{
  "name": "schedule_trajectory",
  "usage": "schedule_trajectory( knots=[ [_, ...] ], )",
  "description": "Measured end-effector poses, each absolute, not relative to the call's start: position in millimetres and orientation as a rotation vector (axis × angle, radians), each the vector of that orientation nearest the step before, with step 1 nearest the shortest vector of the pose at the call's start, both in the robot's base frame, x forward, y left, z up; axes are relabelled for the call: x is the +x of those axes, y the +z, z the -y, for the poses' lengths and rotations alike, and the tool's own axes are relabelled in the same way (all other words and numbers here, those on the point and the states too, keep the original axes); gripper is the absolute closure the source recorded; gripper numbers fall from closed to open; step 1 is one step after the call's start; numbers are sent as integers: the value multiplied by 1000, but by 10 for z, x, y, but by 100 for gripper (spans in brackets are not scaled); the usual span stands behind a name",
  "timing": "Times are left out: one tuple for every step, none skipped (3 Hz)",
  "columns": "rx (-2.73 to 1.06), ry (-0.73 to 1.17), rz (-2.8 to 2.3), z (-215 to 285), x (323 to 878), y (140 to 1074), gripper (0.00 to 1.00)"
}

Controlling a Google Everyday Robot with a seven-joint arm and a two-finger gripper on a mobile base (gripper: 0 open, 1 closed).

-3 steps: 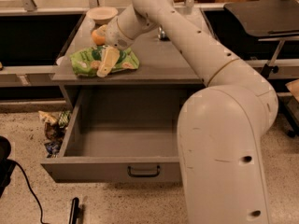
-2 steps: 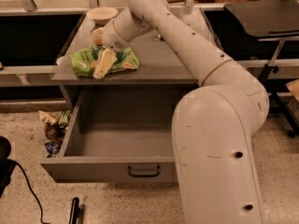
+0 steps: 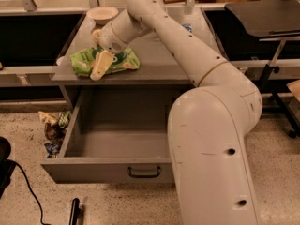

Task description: Place green rice chip bag into top drawer

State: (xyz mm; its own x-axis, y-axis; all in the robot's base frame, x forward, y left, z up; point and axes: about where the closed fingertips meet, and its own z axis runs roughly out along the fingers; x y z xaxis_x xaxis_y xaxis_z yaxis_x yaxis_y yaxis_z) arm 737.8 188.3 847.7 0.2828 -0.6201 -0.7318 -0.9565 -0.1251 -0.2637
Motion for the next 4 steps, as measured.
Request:
schedule_trajectory(
  knots=[
    [-1826,626,-1422,-1949,7373,8450,19],
    [-1820,650,-1420,-2000,7381,8419,43],
    [-1820,650,-1420,-2000,7381,8419,66],
    [-1781,626,-1402,-1866,7407,8576,89]
  ],
)
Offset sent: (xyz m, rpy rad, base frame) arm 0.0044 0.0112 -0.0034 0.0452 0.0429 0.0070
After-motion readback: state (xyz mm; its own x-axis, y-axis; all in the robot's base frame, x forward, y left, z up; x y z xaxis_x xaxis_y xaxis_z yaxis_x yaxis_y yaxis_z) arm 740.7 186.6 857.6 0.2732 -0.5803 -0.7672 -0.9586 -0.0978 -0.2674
